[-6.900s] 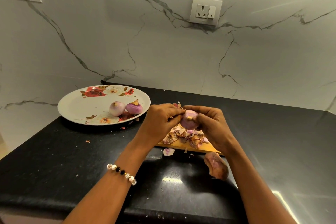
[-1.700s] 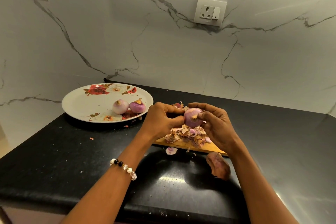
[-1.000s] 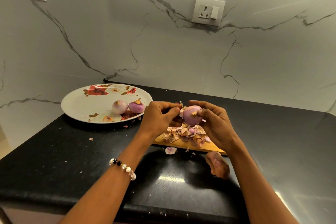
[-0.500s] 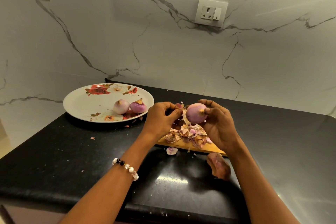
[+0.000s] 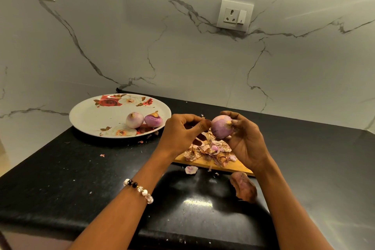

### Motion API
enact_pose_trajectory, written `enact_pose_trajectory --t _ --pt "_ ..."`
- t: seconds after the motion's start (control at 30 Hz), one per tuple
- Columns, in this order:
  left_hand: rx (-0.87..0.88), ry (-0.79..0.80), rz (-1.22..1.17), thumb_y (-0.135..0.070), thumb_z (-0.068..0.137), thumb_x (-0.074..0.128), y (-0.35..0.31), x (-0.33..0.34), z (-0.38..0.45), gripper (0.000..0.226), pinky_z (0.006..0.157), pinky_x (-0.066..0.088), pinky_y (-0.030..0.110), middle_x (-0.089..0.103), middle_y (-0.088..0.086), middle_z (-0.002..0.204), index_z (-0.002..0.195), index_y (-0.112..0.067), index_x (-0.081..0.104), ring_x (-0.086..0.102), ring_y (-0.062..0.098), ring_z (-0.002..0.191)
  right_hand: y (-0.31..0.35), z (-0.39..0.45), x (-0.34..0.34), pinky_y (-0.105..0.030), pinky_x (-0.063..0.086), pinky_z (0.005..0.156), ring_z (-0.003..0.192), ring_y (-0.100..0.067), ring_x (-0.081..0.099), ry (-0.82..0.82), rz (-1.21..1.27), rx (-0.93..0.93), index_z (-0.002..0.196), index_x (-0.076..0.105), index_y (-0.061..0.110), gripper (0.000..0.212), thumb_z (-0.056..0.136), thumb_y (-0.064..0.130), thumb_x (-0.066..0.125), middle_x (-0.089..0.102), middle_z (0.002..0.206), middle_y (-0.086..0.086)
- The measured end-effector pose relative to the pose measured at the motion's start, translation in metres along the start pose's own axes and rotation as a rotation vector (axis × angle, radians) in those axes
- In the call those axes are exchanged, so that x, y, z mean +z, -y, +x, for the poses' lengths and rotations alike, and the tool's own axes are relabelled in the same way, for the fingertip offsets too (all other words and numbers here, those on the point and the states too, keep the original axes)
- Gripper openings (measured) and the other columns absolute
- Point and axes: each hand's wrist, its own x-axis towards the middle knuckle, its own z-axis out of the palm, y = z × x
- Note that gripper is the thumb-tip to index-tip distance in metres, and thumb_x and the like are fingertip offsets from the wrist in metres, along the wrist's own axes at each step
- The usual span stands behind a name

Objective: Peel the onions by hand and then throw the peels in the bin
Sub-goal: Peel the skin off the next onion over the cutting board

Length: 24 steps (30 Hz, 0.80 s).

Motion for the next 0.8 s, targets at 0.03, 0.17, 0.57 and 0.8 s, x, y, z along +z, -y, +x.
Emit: enact_pose_trajectory --t 0.03,0.17,0.57,0.8 --pt "0.003 0.015 0.0 -0.031 0.078 0.07 0.0004 0.0004 -0.0002 0.033 0.062 0.06 0.039 0.073 0.009 0.083 0.1 -0.007 0.072 0.072 0.021 0.068 0.0003 -0.0005 0.0003 -0.038 0.058 0.076 0.107 -0.035 0.057 0.002 -0.015 -0.003 0.107 0.063 0.002 0.028 0.082 0.011 0.053 0.058 0.116 -0.021" --pt "0.005 0.019 0.015 -0.014 0.08 0.073 0.003 0.0007 -0.0002 0.024 0.062 0.06 0.036 0.073 0.01 0.086 0.102 -0.005 0.072 0.072 0.021 0.068 0.0014 -0.0043 0.0043 -0.038 0.06 0.074 0.109 -0.036 0.056 -0.007 -0.078 -0.023 0.106 0.063 0.0 0.025 0.094 -0.003 0.04 0.062 0.111 -0.017" --pt "0.011 -0.01 0.014 -0.005 0.082 0.071 0.005 0.0026 -0.001 0.013 0.064 0.06 0.034 0.072 0.008 0.079 0.094 -0.003 0.073 0.072 0.02 0.066 0.0001 -0.0064 0.0098 -0.039 0.06 0.079 0.105 -0.029 0.061 -0.016 -0.096 -0.031 0.101 0.065 0.001 0.028 0.097 -0.003 0.038 0.069 0.103 -0.008" --pt "0.021 -0.003 0.039 -0.005 0.082 0.071 0.0072 0.0027 -0.001 0.011 0.064 0.06 0.035 0.073 0.008 0.078 0.092 -0.004 0.074 0.072 0.02 0.066 -0.0008 -0.0069 0.0101 -0.04 0.058 0.08 0.104 -0.029 0.062 -0.03 -0.109 -0.027 0.098 0.067 0.002 0.029 0.098 -0.001 0.038 0.07 0.103 -0.007"
